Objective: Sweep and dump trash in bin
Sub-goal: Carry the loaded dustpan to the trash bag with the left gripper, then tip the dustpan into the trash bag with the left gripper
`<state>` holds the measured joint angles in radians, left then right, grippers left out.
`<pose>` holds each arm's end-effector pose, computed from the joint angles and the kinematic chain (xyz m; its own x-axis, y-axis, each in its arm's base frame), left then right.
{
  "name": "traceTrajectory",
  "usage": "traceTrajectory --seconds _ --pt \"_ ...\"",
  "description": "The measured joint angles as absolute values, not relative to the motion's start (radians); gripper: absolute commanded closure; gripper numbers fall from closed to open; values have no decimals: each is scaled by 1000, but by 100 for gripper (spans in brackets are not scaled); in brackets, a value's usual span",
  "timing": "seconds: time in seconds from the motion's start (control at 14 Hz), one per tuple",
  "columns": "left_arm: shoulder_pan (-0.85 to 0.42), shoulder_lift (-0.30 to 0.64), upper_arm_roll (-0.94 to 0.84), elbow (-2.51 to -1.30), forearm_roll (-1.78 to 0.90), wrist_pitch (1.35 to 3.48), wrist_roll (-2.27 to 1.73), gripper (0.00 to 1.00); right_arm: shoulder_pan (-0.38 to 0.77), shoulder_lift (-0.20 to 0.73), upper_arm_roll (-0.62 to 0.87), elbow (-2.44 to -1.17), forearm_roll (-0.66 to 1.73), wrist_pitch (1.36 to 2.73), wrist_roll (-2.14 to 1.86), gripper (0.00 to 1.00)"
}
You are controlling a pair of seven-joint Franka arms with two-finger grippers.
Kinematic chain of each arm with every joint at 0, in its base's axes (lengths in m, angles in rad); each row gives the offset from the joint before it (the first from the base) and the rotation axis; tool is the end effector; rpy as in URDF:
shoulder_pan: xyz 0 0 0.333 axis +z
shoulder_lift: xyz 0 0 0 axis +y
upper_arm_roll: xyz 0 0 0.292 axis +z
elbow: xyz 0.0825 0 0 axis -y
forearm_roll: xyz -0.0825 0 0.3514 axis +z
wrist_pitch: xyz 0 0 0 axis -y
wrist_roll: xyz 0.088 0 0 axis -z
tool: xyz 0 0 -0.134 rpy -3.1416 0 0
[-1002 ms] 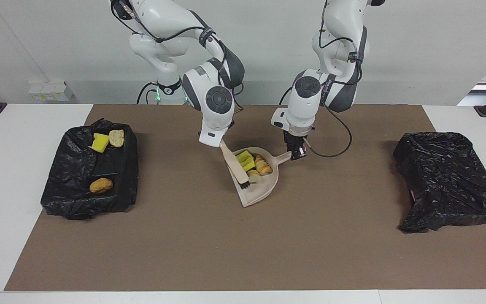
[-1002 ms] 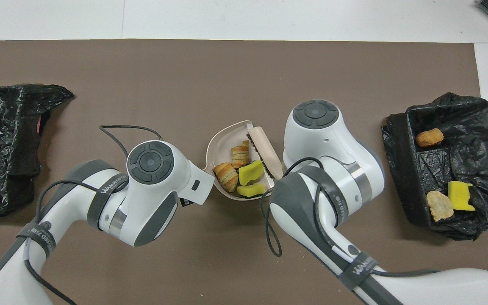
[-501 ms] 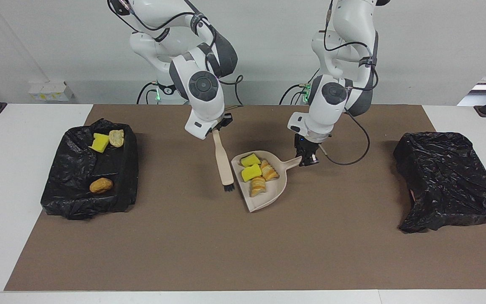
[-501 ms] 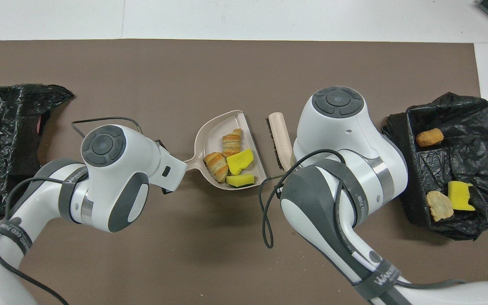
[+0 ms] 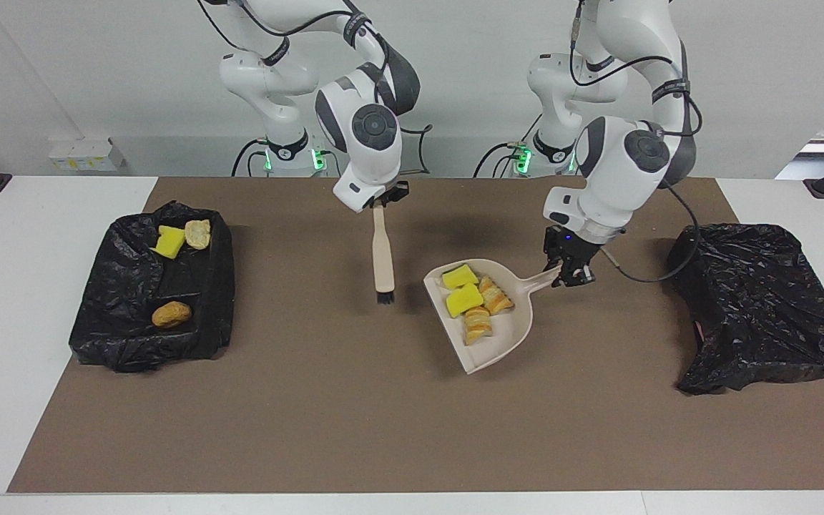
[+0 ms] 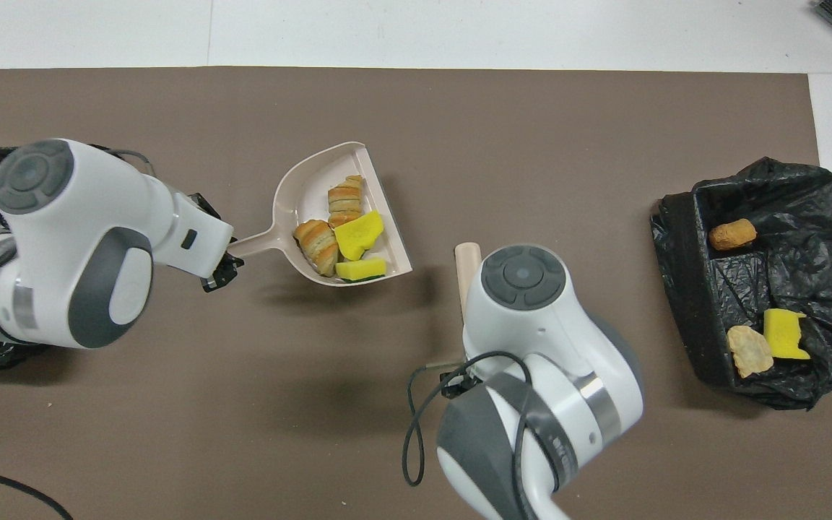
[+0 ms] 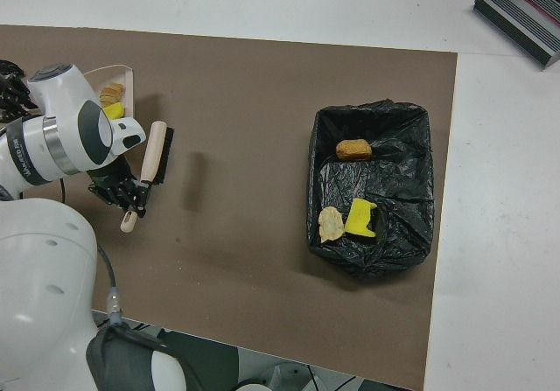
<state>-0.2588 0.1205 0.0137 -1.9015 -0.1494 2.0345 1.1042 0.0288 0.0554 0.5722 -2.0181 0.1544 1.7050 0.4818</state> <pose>0.5396 -0.1475 0.4019 0.2845 -0.9509 0.1218 -0.9586 -0.2801 0.0523 0.3866 0.2858 0.3723 0.9185 0.0657 -0.3900 0.0789 -0.9967 0.0178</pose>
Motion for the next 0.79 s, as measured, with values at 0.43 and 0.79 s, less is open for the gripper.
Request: traceTrajectory --seconds 0.43,0.79 --pt "-49 116 17 -1748 -150 1831 1377 100 153 -217 574 -2308 376 1772 486 100" --pt "144 117 26 -1711 -133 1793 1643 100 282 -336 575 -2461 459 1903 579 100"
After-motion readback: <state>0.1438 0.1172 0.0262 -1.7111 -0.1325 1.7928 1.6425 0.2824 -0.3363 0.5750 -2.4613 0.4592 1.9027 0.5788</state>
